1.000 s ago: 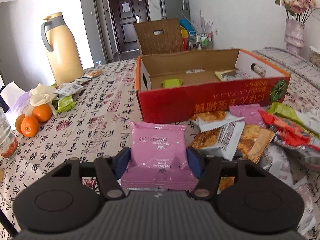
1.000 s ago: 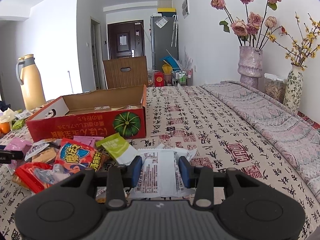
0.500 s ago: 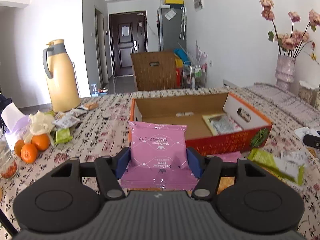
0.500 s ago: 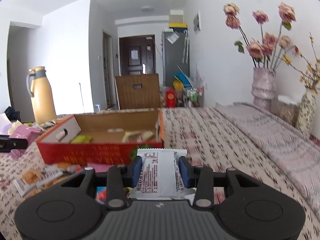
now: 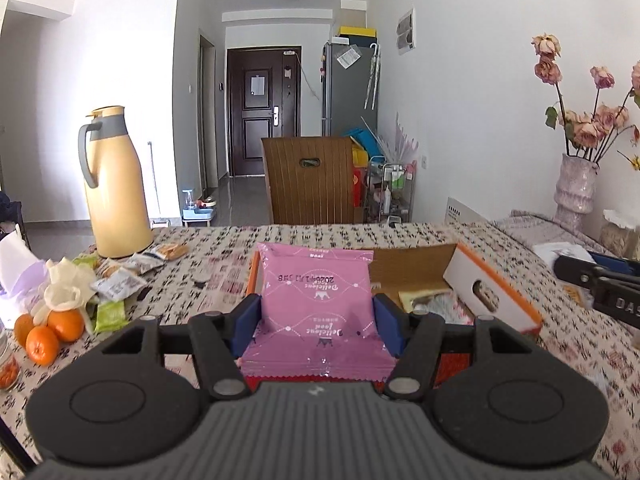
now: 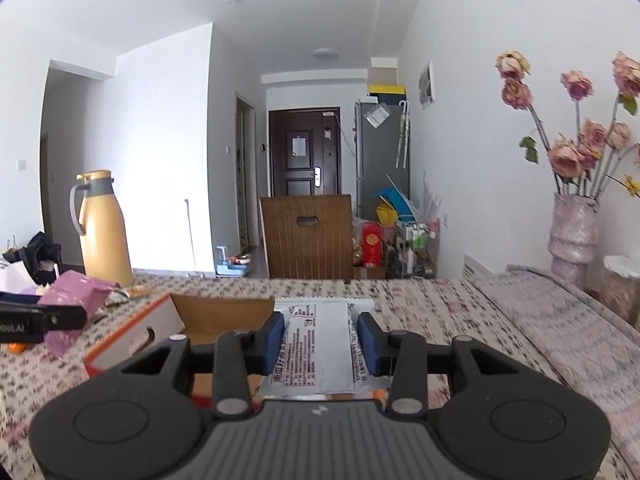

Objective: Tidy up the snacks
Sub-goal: 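Carry the pink and white packets into the box and open both tools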

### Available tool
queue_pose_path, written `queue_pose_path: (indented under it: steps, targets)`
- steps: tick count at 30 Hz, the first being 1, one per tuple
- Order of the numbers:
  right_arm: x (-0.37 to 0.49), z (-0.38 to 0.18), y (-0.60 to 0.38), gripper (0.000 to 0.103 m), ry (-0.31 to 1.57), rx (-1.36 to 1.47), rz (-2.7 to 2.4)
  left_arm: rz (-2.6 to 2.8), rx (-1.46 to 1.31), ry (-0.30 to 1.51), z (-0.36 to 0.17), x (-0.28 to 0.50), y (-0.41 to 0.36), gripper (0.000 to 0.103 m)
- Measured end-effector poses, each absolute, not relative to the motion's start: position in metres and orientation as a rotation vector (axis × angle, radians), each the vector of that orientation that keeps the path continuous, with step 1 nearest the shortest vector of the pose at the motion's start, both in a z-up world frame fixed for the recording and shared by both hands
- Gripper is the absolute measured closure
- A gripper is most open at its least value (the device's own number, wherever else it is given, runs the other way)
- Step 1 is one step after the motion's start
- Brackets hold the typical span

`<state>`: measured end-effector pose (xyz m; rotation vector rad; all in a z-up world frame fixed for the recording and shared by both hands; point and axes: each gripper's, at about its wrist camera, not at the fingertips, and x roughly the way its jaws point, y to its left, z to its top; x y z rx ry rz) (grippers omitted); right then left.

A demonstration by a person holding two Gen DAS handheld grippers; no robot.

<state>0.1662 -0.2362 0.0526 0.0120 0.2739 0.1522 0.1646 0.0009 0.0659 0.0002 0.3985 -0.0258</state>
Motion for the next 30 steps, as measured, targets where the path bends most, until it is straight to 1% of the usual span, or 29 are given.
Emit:
queue_pose_path:
  steps: [5,10,15,18,22,30]
  targets:
    - [0.197,0.056,-0.222,0.064,0.267,0.012,0.172,-0.028,-0.014,0.392,0.069,0.188,-0.005,0.041]
    - [0.230,0.047,-0.213,0.064,0.297,0.012,0.181,-0.013,-0.028,0.397,0.067,0.219,-0.007,0.041]
    - [0.254,0.024,-0.215,0.064,0.366,0.030,0.184,0.010,-0.048,0.427,0.042,0.244,-0.004,0.041]
    - [0.260,0.012,-0.216,0.064,0.414,0.045,0.200,0.008,-0.052,0.483,0.026,0.257,0.001,0.041]
    - [0.258,0.005,-0.212,0.064,0.430,0.025,0.211,-0.005,-0.060,0.520,0.014,0.262,0.005,0.041]
    - [0.260,0.003,-0.211,0.063,0.441,0.027,0.194,-0.010,-0.053,0.501,0.010,0.256,-0.001,0.040]
